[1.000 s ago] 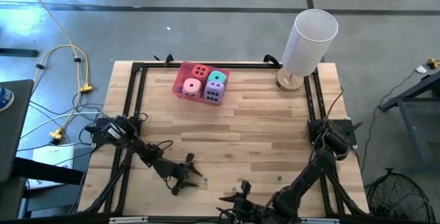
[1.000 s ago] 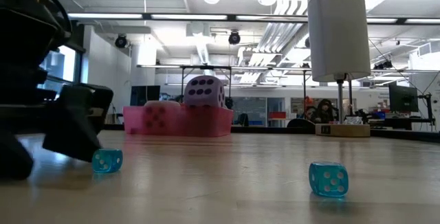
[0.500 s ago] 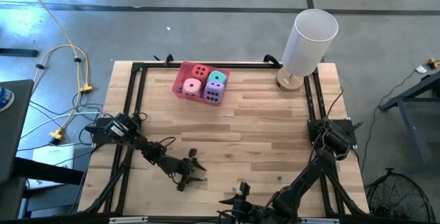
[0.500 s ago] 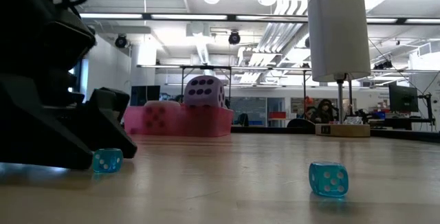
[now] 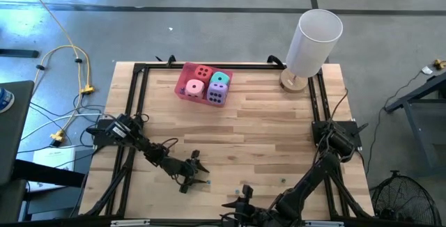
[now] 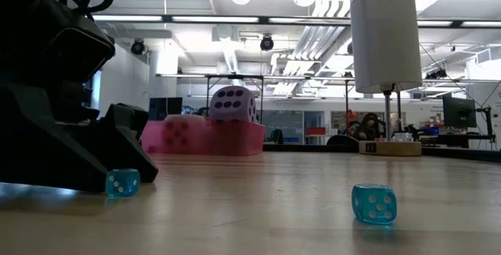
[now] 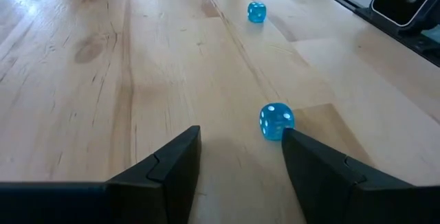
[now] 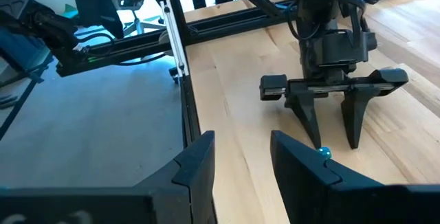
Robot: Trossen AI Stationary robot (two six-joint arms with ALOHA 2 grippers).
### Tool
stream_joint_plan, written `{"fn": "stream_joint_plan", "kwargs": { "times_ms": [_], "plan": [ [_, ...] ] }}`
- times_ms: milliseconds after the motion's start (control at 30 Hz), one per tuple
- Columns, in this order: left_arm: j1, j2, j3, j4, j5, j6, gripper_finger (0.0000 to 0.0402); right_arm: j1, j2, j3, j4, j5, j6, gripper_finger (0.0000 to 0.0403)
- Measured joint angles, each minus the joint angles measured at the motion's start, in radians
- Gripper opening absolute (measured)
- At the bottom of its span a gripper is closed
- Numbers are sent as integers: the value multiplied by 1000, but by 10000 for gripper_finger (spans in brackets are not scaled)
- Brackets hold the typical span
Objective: Pick & Place Dice
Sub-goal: Put the small blue dice into the pink bin
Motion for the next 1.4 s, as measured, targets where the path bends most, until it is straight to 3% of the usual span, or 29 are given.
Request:
{"fn": "stream_joint_plan", "kwargs": {
  "times_ms": [667, 933, 1400],
  "plan": [
    [-12, 0, 5, -5, 0, 14, 198, 2, 0, 0, 0, 1, 5, 133],
    [-13, 0, 5, -3, 74, 14, 198, 2, 0, 0, 0, 1, 1, 133],
    [-14, -1, 6, -14, 104, -12, 198, -2, 0, 0, -30, 2, 5, 133]
  ]
}}
